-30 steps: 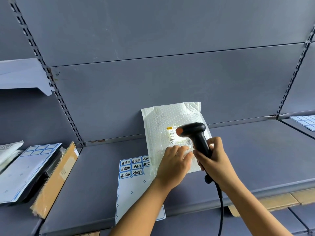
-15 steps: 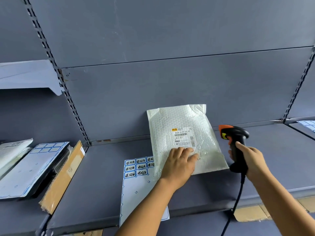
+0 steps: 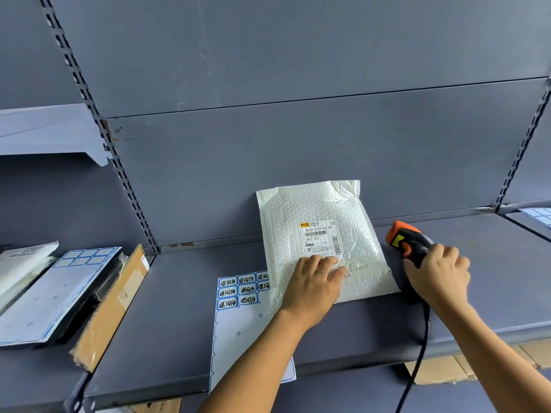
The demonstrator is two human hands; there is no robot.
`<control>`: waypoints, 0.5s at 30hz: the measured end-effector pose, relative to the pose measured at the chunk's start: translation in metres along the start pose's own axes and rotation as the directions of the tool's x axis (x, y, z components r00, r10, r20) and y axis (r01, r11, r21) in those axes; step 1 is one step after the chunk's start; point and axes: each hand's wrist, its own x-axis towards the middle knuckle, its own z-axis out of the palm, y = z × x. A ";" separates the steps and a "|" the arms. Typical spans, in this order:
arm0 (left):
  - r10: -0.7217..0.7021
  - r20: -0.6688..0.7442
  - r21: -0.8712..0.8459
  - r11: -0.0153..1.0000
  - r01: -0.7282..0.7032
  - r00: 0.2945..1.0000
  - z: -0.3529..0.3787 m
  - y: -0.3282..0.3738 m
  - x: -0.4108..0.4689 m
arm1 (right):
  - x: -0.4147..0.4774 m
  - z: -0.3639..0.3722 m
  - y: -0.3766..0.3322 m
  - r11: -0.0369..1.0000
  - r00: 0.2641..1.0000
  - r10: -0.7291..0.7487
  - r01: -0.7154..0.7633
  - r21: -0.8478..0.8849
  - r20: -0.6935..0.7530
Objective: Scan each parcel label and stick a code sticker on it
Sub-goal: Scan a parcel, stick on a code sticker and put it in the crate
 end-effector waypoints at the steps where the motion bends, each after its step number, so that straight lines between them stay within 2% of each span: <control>1: -0.003 -0.002 -0.005 1.000 0.003 1.000 0.000 0.000 0.000 | -0.002 0.002 -0.003 0.992 0.991 -0.122 0.119 -0.052 -0.053; 2: -0.009 -0.005 -0.014 1.000 0.009 1.000 -0.001 0.000 0.000 | -0.005 0.005 -0.008 0.959 0.957 -0.278 0.272 -0.077 -0.084; 4: -0.023 0.005 -0.034 0.999 0.023 1.000 -0.002 0.001 0.000 | -0.015 0.010 -0.025 0.805 0.801 -0.593 0.590 -0.062 -0.087; 6: -0.023 0.024 -0.083 0.996 0.025 0.999 -0.009 -0.001 0.002 | -0.029 0.019 -0.047 0.662 0.663 -0.749 0.748 0.041 -0.003; 7: -0.030 0.018 -0.132 0.991 0.032 0.999 -0.016 -0.003 0.002 | -0.036 0.024 -0.057 0.637 0.638 -0.769 0.764 0.099 0.026; 9: -0.104 -0.045 -0.224 0.970 0.091 0.994 -0.033 -0.016 -0.004 | -0.046 0.035 -0.069 0.642 0.651 -0.759 0.746 0.179 0.011; 12: -0.304 -0.102 -0.276 0.923 0.266 0.947 -0.060 -0.050 -0.036 | -0.052 0.044 -0.075 0.687 0.706 -0.707 0.701 0.191 -0.048; 15: -0.438 0.054 -0.235 0.868 0.437 0.898 -0.076 -0.086 -0.078 | -0.056 0.046 -0.088 0.643 0.665 -0.736 0.745 0.177 -0.126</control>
